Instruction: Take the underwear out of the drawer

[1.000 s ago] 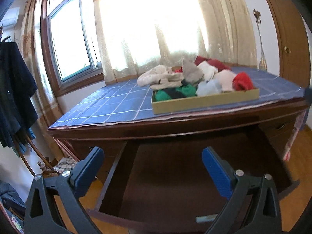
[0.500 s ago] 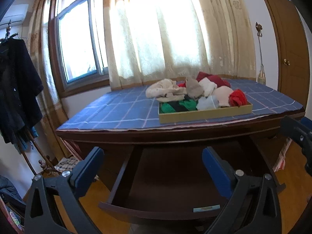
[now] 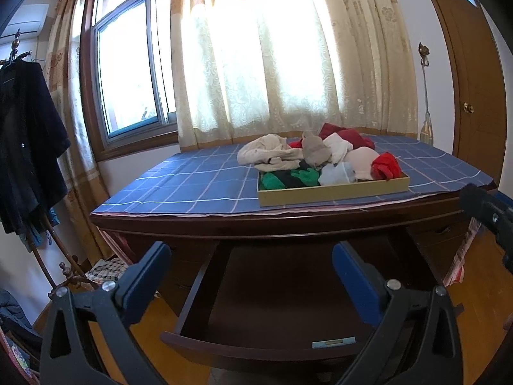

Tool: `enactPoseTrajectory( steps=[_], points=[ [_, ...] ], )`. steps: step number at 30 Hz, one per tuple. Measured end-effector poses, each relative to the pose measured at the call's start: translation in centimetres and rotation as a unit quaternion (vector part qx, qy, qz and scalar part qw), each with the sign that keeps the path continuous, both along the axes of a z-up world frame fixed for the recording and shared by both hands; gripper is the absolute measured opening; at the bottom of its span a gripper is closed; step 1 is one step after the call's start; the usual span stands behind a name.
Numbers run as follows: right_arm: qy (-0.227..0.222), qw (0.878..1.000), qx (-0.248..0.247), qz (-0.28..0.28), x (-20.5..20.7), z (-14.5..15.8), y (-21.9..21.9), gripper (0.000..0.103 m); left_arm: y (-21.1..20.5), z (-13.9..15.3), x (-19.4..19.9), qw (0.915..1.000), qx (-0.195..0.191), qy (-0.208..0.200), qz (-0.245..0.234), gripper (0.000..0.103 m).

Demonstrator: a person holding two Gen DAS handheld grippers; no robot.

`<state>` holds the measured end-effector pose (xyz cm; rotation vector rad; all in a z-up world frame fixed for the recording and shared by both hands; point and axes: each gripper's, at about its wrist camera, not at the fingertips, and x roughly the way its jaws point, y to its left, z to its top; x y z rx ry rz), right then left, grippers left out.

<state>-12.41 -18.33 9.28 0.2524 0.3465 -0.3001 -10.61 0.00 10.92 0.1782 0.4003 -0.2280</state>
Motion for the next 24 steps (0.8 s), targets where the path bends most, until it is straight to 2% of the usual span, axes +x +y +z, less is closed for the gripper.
enactPoseTrajectory(
  steps=[24],
  points=[
    [-0.005,1.0,0.001,-0.004,-0.19,0.18,-0.64,0.082,-0.2,0.2,-0.18,0.9999,0.0,-0.009,0.004,0.103]
  ],
)
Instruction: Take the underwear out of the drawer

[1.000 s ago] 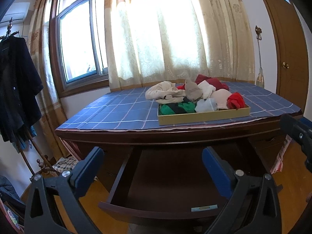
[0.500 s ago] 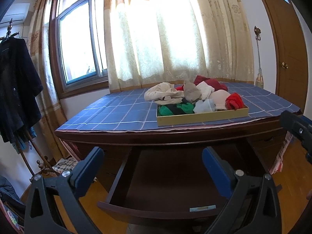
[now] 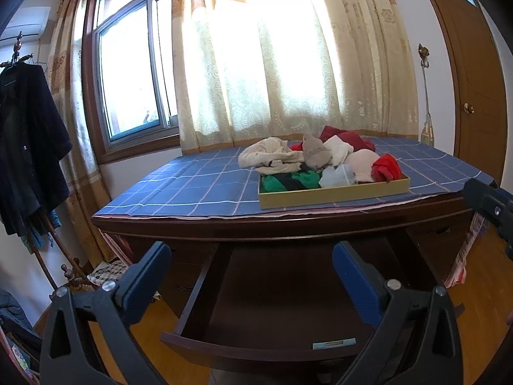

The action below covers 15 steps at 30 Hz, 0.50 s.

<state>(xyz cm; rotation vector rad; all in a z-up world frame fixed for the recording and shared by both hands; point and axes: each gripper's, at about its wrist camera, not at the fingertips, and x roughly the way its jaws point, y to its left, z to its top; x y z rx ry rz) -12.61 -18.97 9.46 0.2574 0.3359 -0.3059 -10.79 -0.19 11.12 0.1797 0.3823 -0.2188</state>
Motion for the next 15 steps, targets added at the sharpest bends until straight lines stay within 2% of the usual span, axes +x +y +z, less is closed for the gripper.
enactPoseTrajectory(
  steps=[15],
  points=[
    [0.003,1.0,0.0,0.002,0.03,-0.04,0.07,0.082,0.0,0.02,-0.14,1.0,0.001,-0.003,0.001,0.103]
  ],
)
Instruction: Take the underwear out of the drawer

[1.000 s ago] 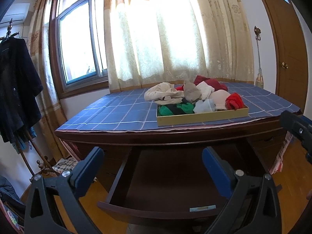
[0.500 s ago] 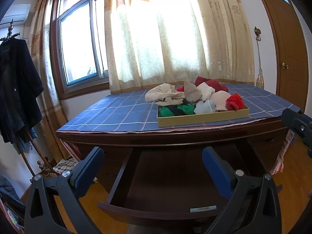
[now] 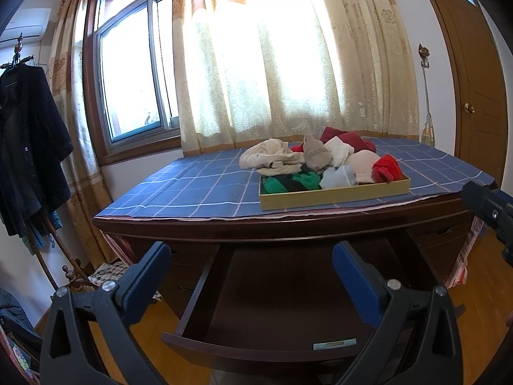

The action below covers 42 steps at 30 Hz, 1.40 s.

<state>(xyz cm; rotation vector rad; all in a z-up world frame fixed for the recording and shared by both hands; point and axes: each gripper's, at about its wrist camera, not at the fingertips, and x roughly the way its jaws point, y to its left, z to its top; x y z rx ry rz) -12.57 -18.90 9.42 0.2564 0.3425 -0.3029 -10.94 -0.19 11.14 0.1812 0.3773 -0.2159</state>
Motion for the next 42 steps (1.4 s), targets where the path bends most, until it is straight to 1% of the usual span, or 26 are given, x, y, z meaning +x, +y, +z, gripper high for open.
enactPoseTrajectory(
  steps=[26,39,42],
  points=[
    [0.001,1.0,0.002,-0.002,-0.1,0.0,0.0,0.082,0.4,0.4,0.1,0.9999,-0.004,-0.007,0.008,0.103],
    [0.007,1.0,0.004,0.0,0.2,-0.2,0.0,0.082,1.0,0.5,0.5,0.9997,-0.016,-0.001,0.02,0.103],
    [0.01,1.0,0.005,0.0,0.3,-0.2,-0.1,0.082,0.9,0.3,0.4,0.9997,-0.011,0.0,0.021,0.103]
  ],
)
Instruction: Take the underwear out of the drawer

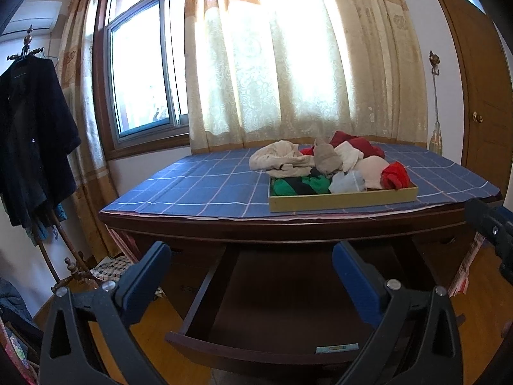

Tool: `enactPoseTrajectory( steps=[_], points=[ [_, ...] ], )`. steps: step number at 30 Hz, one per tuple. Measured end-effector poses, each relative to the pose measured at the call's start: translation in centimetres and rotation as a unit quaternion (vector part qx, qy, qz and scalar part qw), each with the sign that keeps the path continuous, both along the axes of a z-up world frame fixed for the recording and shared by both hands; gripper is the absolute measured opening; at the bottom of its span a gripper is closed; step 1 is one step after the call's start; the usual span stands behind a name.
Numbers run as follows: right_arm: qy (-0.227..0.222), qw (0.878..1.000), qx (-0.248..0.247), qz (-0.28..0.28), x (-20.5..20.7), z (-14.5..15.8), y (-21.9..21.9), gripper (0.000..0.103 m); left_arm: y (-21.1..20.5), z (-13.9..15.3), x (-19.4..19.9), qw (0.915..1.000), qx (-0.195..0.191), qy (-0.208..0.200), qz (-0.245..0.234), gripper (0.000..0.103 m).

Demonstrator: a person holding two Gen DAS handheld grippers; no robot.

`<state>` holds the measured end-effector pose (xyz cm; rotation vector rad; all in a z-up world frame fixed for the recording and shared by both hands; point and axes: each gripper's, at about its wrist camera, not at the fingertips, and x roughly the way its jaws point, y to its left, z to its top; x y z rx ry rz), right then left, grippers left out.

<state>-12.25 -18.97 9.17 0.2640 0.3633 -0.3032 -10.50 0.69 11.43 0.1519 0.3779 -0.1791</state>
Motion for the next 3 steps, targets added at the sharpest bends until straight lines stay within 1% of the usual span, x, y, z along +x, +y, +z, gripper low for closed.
enactPoseTrajectory(
  steps=[3],
  points=[
    [0.001,1.0,0.001,0.0,0.01,-0.1,-0.05,0.082,-0.15,-0.01,-0.17,1.0,0.003,-0.004,0.0,0.103]
  ],
)
